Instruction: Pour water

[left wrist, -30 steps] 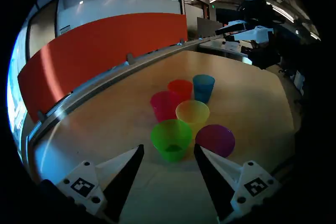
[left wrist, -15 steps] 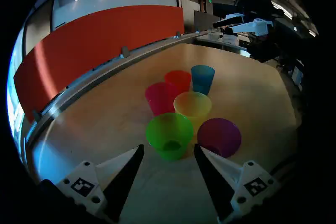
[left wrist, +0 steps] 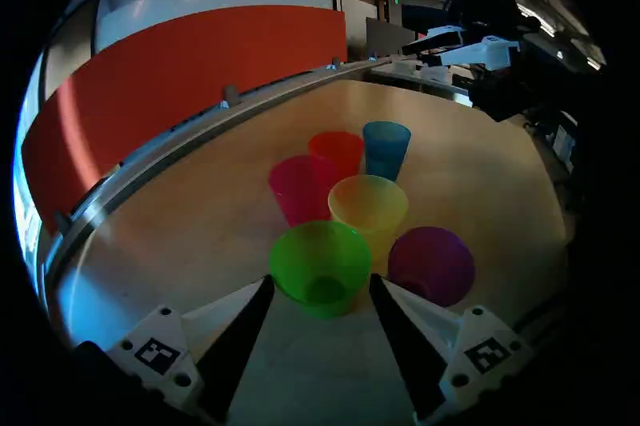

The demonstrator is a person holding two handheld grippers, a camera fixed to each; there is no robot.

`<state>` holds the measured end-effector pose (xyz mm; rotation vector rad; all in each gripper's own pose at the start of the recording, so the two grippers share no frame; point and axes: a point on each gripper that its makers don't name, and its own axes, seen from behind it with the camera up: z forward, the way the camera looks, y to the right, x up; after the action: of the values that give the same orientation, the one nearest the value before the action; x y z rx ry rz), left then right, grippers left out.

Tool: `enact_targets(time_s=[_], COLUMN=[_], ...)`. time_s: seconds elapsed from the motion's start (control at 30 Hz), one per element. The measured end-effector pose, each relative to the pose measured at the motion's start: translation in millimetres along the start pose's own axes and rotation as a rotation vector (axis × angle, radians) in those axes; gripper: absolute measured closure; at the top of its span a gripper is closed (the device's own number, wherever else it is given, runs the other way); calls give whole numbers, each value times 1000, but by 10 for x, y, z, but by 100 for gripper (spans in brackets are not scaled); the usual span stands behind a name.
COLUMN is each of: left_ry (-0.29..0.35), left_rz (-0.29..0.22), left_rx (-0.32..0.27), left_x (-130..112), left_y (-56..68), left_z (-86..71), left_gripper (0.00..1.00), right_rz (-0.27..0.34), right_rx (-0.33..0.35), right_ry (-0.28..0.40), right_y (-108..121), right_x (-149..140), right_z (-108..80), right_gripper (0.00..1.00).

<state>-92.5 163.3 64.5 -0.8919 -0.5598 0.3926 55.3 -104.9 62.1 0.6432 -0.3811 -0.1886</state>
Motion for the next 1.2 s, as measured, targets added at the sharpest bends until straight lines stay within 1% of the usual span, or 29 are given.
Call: enact_targets(time_s=[0.27, 0.57, 0.77, 1.0, 1.07, 1.2], left_ry=[-5, 3, 9, 18, 16, 14], left_rz=[10, 5, 2, -32, -34, -20], left_rx=[-4, -11, -2, -2, 1, 8], left_x=[13, 33, 29, 32, 30, 34], left_y=[-26, -36, -41, -51, -58, -54], left_z=[109, 218, 271, 297, 298, 295], left_gripper=[12, 12, 12, 13, 13, 14], right_rz=[4, 11, 13, 11, 8, 4], right_rx=[3, 2, 4, 6, 4, 4], right_ry=[-12, -23, -27, -34, -38, -41], right_y=[17, 41, 40, 39, 49, 54], right_x=[-73, -132, -146, -189, -209, -223], right_z=[48, 81, 99, 107, 107, 119], right_gripper=[0, 0, 0, 0, 0, 0])
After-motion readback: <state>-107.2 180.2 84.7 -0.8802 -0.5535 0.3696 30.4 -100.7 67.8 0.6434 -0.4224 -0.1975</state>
